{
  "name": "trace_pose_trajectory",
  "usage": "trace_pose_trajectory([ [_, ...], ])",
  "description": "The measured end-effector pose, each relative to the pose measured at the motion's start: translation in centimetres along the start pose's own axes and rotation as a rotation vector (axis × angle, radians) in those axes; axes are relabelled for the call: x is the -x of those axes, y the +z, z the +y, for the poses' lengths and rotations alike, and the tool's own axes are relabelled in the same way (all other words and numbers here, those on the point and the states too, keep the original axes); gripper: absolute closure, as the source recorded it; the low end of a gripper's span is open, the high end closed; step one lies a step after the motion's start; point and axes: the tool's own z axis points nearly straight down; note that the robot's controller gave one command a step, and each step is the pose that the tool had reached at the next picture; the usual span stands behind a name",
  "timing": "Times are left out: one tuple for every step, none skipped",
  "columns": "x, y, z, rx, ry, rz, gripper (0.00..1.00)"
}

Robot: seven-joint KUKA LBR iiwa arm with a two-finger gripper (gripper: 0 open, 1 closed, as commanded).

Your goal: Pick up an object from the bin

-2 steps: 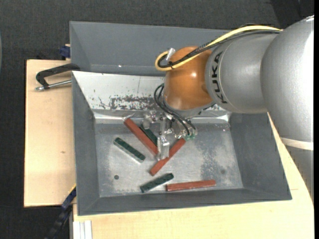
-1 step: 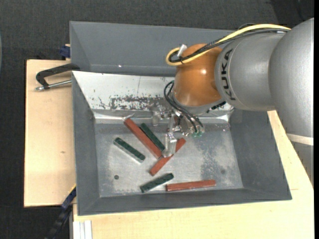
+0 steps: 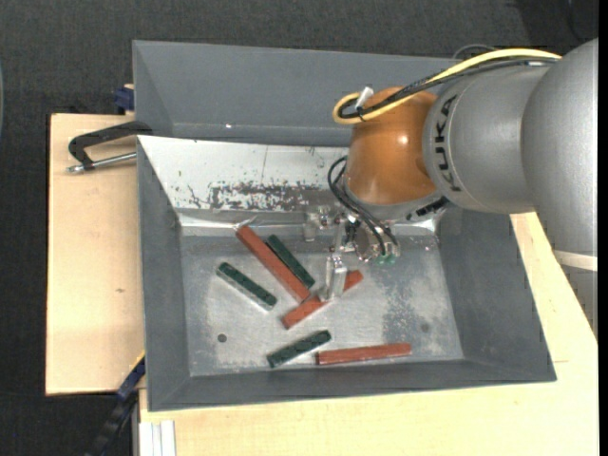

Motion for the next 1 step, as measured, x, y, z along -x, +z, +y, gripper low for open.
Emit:
trace_pose_trajectory([
  [-0.44, 0.0, 4.58, -0.003, -0.075, 0.001, 0.0],
])
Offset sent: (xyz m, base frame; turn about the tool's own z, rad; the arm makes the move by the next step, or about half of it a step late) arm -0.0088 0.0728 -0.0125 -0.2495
